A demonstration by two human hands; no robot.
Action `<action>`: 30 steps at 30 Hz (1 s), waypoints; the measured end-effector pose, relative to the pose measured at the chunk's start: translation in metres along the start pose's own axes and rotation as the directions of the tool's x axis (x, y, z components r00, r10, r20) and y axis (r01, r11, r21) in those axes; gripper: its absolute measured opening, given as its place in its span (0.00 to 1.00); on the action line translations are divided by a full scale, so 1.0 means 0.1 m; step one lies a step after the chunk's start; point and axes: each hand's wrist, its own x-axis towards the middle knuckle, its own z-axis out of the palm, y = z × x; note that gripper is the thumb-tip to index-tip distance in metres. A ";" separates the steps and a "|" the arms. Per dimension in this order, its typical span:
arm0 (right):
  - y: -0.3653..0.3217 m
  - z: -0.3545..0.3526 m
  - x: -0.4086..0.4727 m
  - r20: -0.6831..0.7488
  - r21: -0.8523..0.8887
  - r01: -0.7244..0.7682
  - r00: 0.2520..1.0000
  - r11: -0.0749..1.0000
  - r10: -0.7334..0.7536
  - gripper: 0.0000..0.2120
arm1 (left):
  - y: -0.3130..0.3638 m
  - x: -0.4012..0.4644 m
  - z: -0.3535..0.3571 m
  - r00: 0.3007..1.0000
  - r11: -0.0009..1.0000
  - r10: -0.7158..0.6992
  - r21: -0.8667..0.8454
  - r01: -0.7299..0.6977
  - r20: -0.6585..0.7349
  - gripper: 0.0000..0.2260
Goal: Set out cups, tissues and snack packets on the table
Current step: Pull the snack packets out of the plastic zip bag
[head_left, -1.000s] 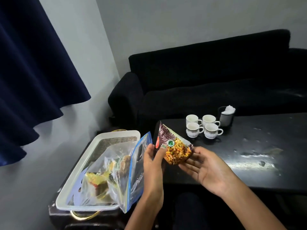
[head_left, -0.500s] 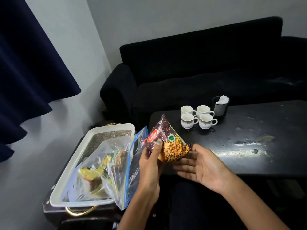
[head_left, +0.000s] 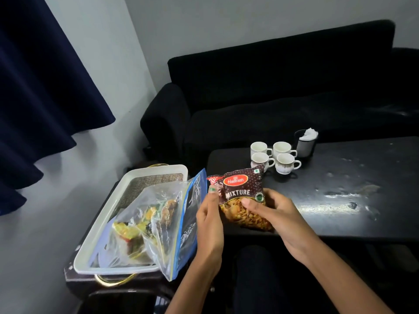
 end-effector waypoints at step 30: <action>0.08 -0.13 0.05 -0.171 0.516 -0.050 0.972 0.855 0.160 0.13 | -0.17 -0.04 0.10 0.976 0.939 0.213 0.268 -0.216 0.039 0.02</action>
